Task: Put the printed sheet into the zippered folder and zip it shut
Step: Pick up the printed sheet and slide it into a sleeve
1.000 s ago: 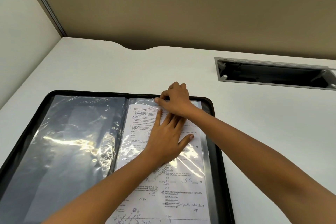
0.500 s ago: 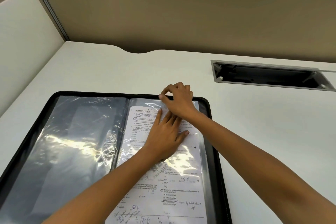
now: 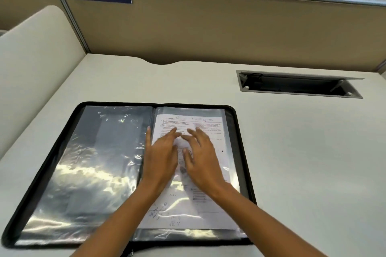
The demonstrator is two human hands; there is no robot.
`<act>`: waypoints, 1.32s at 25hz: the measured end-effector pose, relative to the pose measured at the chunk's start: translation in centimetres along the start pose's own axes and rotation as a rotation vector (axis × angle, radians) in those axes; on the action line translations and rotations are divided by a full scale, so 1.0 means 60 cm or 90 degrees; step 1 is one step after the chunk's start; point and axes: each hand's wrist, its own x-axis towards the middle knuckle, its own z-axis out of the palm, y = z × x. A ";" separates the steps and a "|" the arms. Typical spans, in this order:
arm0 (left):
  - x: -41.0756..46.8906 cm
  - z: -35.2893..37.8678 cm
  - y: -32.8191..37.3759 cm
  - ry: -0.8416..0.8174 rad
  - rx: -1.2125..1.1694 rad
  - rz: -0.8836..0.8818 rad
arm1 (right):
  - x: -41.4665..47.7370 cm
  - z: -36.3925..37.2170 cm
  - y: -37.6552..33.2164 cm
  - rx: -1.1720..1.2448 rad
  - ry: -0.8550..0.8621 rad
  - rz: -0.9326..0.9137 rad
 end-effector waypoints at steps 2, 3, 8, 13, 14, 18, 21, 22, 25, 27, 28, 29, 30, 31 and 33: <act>-0.030 -0.022 -0.006 0.045 0.023 -0.050 | -0.050 0.024 -0.016 -0.006 -0.029 -0.006; -0.045 -0.030 -0.009 0.054 0.039 -0.075 | -0.070 0.034 -0.021 -0.018 -0.045 -0.004; -0.103 -0.071 -0.035 0.074 0.080 -0.179 | -0.123 0.043 0.000 -0.132 -0.072 -0.008; -0.158 -0.106 -0.084 0.085 0.116 -0.292 | -0.133 0.035 0.010 -0.172 -0.036 -0.024; -0.166 -0.111 -0.094 0.087 0.121 -0.311 | -0.133 0.036 0.010 -0.178 -0.034 -0.027; -0.190 -0.142 -0.140 0.096 0.148 -0.410 | -0.133 0.038 0.013 -0.185 -0.035 -0.035; -0.203 -0.166 -0.170 0.074 0.148 -0.485 | -0.133 0.039 0.014 -0.192 -0.033 -0.040; -0.206 -0.173 -0.177 0.064 0.150 -0.510 | -0.132 0.040 0.015 -0.195 -0.034 -0.040; -0.212 -0.189 -0.190 0.041 0.152 -0.574 | -0.132 0.040 0.017 -0.197 -0.036 -0.036; -0.215 -0.195 -0.196 0.034 0.139 -0.596 | -0.132 0.041 0.018 -0.198 -0.036 -0.037; -0.216 -0.197 -0.199 0.034 0.136 -0.598 | -0.132 0.041 0.018 -0.199 -0.036 -0.037; -0.216 -0.198 -0.202 0.037 0.138 -0.598 | -0.132 0.042 0.018 -0.199 -0.035 -0.038; -0.216 -0.198 -0.204 0.040 0.146 -0.595 | -0.131 0.042 0.019 -0.199 -0.036 -0.037; -0.214 -0.199 -0.206 0.041 0.157 -0.590 | -0.130 0.042 0.020 -0.200 -0.037 -0.036; -0.209 -0.201 -0.212 0.029 0.165 -0.580 | -0.130 0.042 0.020 -0.202 -0.039 -0.037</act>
